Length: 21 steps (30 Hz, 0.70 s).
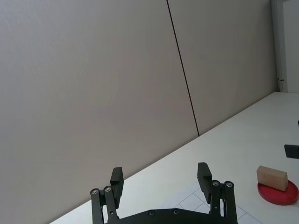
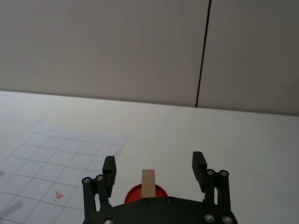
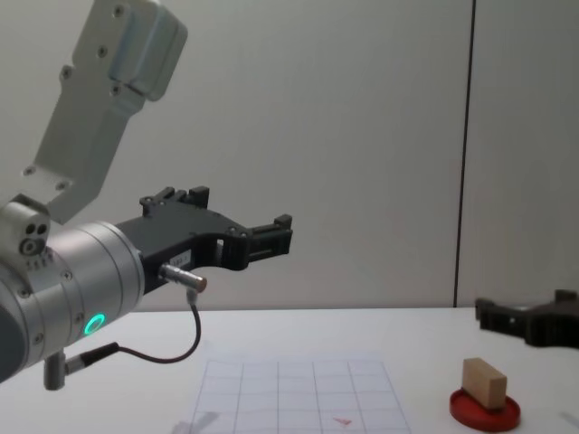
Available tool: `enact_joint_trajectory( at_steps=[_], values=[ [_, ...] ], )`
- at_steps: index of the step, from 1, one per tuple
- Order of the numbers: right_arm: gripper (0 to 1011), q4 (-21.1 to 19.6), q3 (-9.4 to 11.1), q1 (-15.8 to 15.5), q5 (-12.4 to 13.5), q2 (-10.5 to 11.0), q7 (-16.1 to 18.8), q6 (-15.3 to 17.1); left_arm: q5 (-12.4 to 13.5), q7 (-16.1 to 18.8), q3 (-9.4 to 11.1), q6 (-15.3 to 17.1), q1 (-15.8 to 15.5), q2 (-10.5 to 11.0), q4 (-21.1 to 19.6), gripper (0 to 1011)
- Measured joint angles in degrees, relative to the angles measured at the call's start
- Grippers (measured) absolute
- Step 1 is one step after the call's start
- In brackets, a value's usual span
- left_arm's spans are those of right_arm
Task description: Use the one hand to pick up the stamp and affix it onto the A4 paper.
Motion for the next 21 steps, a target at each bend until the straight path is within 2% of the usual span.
enact_joint_trajectory(
  at_steps=[14,21],
  values=[
    [1001,-9.7,0.2,-5.8,1.7,4.9,0.5,-6.1,0.0,0.0,0.0,0.0,0.0,0.0,0.0,1002],
    [1001,-11.4,0.3,-6.9,2.0,5.8,0.6,-7.2,0.0,0.0,0.0,0.0,0.0,0.0,0.0,1002]
  ],
)
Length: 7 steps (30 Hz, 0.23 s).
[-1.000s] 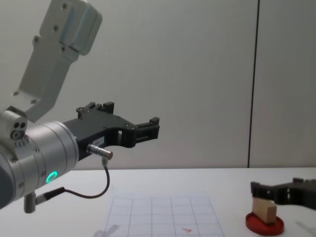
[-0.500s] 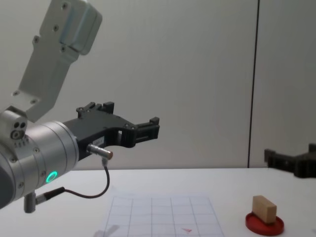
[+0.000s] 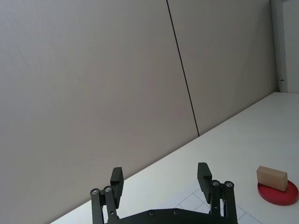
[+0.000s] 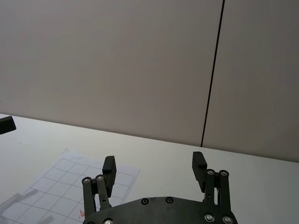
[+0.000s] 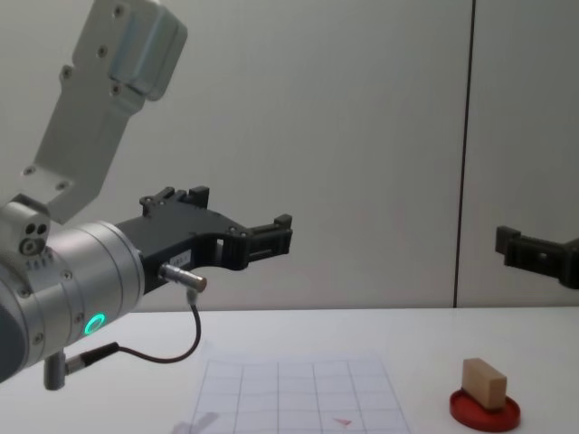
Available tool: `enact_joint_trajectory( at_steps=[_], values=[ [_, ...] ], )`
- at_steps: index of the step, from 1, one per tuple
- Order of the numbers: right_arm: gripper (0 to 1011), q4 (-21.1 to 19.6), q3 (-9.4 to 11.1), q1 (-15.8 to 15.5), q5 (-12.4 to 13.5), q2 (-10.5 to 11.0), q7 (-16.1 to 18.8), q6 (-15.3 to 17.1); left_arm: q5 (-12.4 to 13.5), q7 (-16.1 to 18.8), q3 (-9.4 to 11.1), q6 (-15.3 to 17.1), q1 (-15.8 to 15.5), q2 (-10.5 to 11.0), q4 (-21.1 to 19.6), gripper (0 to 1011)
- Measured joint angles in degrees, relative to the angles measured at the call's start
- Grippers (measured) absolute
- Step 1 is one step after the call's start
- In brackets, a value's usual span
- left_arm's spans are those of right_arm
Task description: Use the one hand to pick up the stamp and affix it onto the A4 paper.
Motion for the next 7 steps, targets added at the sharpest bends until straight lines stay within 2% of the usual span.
enact_joint_trajectory(
  at_steps=[7],
  values=[
    [1001,-0.1,0.0,-0.1,0.0,0.0,0.0,-0.1,0.0,0.0,0.0,0.0,0.0,0.0,0.0,1002]
  ],
)
